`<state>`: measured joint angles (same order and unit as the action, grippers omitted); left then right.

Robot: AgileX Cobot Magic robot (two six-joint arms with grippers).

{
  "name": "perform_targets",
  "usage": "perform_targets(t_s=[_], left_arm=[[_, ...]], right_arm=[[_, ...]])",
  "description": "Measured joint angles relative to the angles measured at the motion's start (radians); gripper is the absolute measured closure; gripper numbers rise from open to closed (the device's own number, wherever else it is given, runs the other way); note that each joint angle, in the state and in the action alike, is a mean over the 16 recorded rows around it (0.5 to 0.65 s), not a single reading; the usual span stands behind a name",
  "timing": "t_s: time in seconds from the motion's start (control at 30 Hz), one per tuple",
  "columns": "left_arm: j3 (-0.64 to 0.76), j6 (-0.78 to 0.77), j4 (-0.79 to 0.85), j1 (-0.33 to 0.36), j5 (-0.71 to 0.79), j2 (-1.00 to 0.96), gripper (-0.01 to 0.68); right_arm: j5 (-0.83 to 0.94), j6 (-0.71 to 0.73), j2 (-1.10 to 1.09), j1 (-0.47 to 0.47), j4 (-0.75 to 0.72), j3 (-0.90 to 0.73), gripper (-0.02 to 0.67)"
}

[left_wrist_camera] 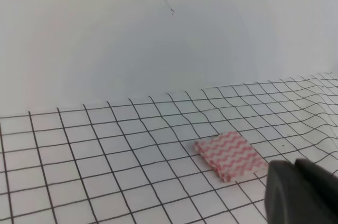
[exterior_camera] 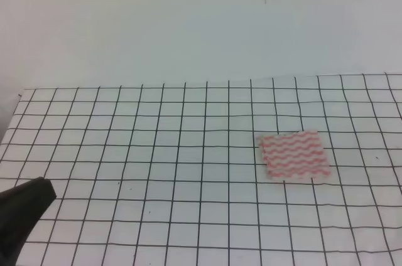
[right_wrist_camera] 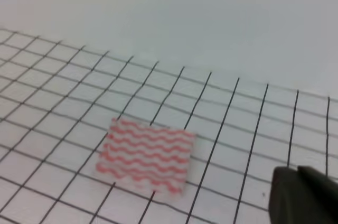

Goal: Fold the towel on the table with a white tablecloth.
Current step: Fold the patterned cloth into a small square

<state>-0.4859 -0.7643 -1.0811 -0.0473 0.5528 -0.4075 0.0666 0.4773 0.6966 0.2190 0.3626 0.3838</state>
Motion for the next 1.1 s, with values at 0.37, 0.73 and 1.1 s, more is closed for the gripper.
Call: perform_targets(t_s=[0.37, 0.73, 1.1], left_arm=[[0.010, 0.000, 0.017, 0.001, -0.011, 0.001, 0.674], [0.128, 0.350, 0.462, 0.052, -0.181, 0.122, 0.675], [0.379, 0.700, 0.858, 0.113, -0.293, 0.317, 0.674]], right_arm=[[0.005, -0.001, 0.000, 0.000, 0.014, -0.145, 0.649], [0.035, 0.000, 0.000, 0.000, 0.014, -0.204, 0.649], [0.054, 0.000, 0.000, 0.000, 0.014, -0.207, 0.649]])
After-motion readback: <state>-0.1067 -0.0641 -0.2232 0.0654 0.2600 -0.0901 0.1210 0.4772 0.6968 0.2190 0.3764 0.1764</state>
